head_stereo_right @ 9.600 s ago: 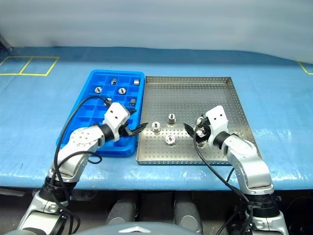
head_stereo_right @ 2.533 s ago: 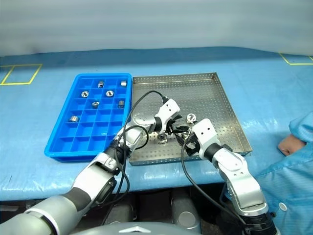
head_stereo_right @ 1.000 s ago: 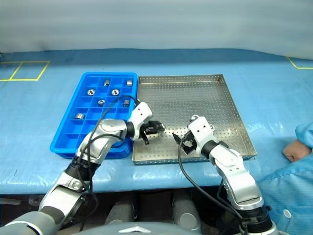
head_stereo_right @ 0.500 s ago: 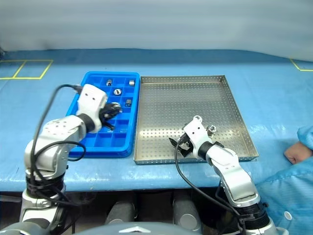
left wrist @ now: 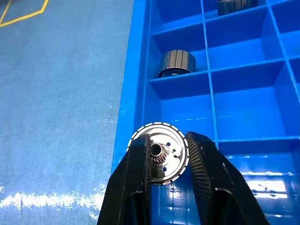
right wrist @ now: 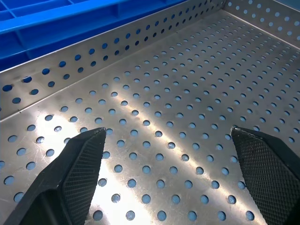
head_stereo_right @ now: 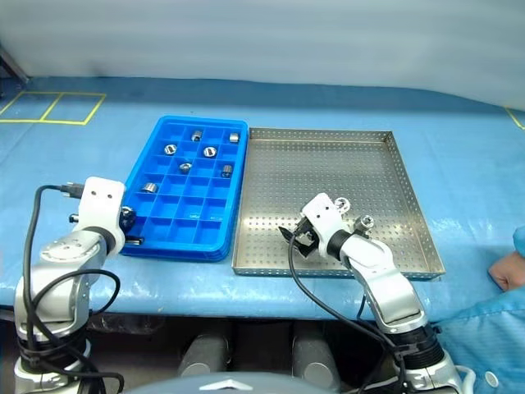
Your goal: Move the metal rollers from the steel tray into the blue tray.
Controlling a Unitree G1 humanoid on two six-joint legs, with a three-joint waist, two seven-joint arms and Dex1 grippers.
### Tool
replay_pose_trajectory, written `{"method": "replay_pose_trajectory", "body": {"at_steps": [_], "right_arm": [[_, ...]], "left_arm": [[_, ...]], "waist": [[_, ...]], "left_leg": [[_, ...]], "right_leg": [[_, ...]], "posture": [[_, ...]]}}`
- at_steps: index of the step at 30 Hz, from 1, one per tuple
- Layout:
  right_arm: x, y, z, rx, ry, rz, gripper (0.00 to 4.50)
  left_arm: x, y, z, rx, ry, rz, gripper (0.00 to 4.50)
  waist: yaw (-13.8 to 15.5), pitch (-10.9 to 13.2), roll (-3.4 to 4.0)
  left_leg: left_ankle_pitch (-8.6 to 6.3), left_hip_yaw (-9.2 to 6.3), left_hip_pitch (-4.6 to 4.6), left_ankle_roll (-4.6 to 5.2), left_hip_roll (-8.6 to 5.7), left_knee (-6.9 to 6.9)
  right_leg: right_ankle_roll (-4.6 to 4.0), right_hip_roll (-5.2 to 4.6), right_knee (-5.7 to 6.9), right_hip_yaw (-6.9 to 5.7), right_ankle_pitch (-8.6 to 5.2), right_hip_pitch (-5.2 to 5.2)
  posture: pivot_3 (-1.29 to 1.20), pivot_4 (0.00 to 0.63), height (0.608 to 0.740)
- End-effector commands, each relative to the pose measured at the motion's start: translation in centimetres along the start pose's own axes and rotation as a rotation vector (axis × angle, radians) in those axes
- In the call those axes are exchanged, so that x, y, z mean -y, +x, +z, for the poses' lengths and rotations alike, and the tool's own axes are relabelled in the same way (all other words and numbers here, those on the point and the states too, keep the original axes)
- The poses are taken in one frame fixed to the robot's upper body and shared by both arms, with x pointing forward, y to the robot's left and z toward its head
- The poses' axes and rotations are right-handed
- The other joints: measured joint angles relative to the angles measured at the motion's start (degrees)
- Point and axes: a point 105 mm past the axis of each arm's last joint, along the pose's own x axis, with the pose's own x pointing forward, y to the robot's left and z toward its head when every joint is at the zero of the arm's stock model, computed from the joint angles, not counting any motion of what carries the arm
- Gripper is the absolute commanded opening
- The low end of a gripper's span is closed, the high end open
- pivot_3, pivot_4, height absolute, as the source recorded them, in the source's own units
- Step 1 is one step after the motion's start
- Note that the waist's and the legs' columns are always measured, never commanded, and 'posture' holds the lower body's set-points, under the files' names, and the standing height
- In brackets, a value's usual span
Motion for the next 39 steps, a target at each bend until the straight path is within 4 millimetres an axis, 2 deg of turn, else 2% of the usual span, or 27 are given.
{"method": "replay_pose_trajectory", "body": {"at_steps": [1, 2, 7, 9, 12, 15, 17, 19, 26, 30, 39], "right_arm": [[0.5, -0.2, 1.2, 0.039, -0.024, -0.018, 4.50], [0.5, -0.2, 1.2, 0.040, -0.024, -0.018, 4.50], [0.8, -0.3, 1.3, 0.049, -0.017, -0.047, 4.50], [1.0, -0.6, 1.5, 0.054, -0.023, -0.057, 4.50], [1.4, -1.2, 1.7, 0.051, -0.057, -0.087, 4.50], [3.4, -3.1, 2.0, 0.016, -0.126, -0.199, 4.50], [5.0, -4.3, 1.5, -0.048, -0.138, -0.303, 4.50], [5.9, -5.3, 0.5, -0.128, -0.129, -0.361, 4.50], [4.4, -6.7, -1.4, -0.218, -0.017, -0.303, 4.50], [3.8, -7.0, -2.2, -0.254, 0.008, -0.278, 4.50], [3.4, -7.0, -3.8, -0.280, 0.096, -0.258, 4.50]], "left_arm": [[0.0, -0.4, 0.4, 0.031, 0.004, -0.005, 0.81], [0.2, -0.4, 0.4, 0.032, 0.010, -0.021, 0.81], [1.2, -0.6, 1.9, 0.102, -0.010, -0.078, 2.46], [2.5, -1.1, 4.0, 0.218, -0.062, -0.157, 3.10], [4.6, -2.0, 6.4, 0.353, -0.108, -0.301, 3.10], [10.4, -5.3, 8.6, 0.508, -0.059, -0.686, 3.10], [12.6, -6.4, 8.6, 0.534, -0.019, -0.825, 3.10], [13.9, -6.5, 8.3, 0.528, 0.004, -0.887, 3.10], [15.4, -5.6, 7.5, 0.479, 0.002, -0.951, 3.10], [15.6, -4.2, 6.5, 0.413, 0.047, -0.911, 3.10], [15.7, -4.0, 6.0, 0.395, 0.027, -0.918, 3.10]], "waist": [[0.0, 0.0, 0.00], [0.0, 0.0, 0.00], [0.1, 0.0, -0.01], [0.3, 0.0, -0.02], [0.3, 0.0, -0.04], [0.1, 0.0, -0.04], [0.1, 0.0, -0.04], [-0.1, 0.0, -0.04], [-1.5, 0.0, 0.00], [-1.5, 0.0, 0.00], [-1.5, 0.0, -0.01]], "left_leg": [[0.00, 0.00, 0.02, 0.00, 0.00, 0.00], [0.00, 0.00, 0.03, 0.00, 0.01, 0.00], [0.00, 0.00, 0.00, 0.00, 0.00, 0.00], [0.00, 0.00, -0.01, 0.00, -0.01, 0.01], [0.00, 0.00, -0.04, 0.00, -0.02, 0.05], [0.00, 0.01, -0.05, -0.01, -0.03, 0.01], [-0.01, 0.02, -0.08, -0.01, -0.03, 0.00], [-0.01, 0.04, -0.06, -0.01, -0.04, 0.01], [0.00, 0.05, -0.02, 0.00, 0.01, 0.04], [-0.01, 0.07, -0.03, 0.00, -0.01, 0.07], [-0.01, 0.07, -0.05, 0.00, -0.01, 0.07]], "right_leg": [[0.00, 0.00, 0.01, 0.00, 0.00, 0.00], [-0.01, 0.00, 0.02, 0.00, -0.01, 0.00], [-0.02, -0.01, 0.00, -0.02, -0.01, 0.00], [-0.02, -0.03, -0.02, -0.02, -0.01, 0.01], [-0.01, -0.05, -0.04, -0.04, 0.00, 0.03], [-0.01, -0.06, -0.05, -0.03, 0.00, 0.01], [-0.02, -0.06, -0.08, -0.03, -0.01, -0.01], [-0.02, -0.07, -0.07, -0.01, -0.01, 0.00], [-0.04, -0.01, 0.01, 0.01, -0.02, -0.02], [-0.04, -0.02, -0.03, 0.03, -0.02, 0.00], [-0.04, -0.02, -0.03, 0.02, -0.02, -0.02]], "posture": [[0.13, 0.150, 0.740], [0.13, 0.150, 0.740], [0.11, 0.150, 0.740], [0.11, 0.150, 0.740], [0.09, 0.150, 0.740], [0.07, 0.150, 0.740], [0.05, 0.150, 0.740], [0.03, 0.150, 0.740], [0.00, 0.150, 0.740], [0.00, 0.150, 0.740], [0.01, 0.150, 0.740]]}}
